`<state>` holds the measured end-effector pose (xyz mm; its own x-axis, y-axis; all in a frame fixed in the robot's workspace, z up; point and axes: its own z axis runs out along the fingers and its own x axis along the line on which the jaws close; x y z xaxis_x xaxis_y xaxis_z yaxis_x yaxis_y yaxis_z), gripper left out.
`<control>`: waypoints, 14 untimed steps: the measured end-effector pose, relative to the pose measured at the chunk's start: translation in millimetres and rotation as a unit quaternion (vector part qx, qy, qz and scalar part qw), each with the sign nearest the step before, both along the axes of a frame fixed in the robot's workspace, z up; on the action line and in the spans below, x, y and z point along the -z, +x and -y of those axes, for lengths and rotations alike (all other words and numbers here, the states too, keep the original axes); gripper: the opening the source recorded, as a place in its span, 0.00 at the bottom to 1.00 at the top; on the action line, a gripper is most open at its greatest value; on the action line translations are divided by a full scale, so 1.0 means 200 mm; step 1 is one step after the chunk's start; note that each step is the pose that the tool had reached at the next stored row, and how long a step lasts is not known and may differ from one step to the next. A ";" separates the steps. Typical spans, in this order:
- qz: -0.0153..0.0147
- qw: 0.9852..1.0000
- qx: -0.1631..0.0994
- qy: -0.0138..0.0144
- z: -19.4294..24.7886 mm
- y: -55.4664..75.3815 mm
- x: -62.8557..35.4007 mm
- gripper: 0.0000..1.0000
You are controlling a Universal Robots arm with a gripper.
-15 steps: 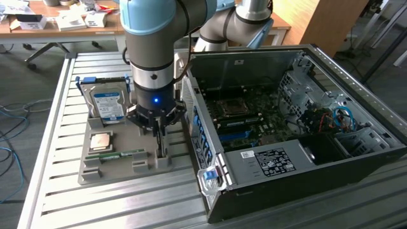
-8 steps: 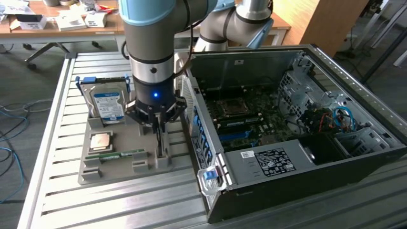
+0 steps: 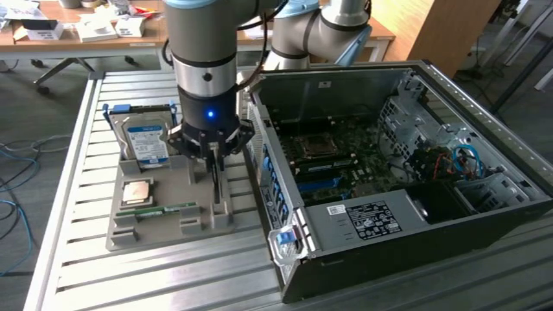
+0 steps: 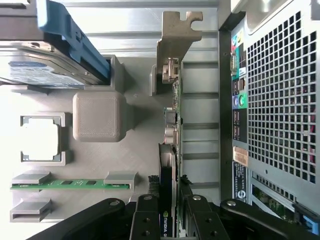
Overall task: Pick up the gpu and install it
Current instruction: 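Pick up the gpu and move the gpu toward the slot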
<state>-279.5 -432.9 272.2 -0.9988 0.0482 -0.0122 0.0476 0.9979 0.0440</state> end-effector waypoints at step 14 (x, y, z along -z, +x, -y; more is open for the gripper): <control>0.000 1.000 0.000 0.000 0.000 0.00 -0.301 0.26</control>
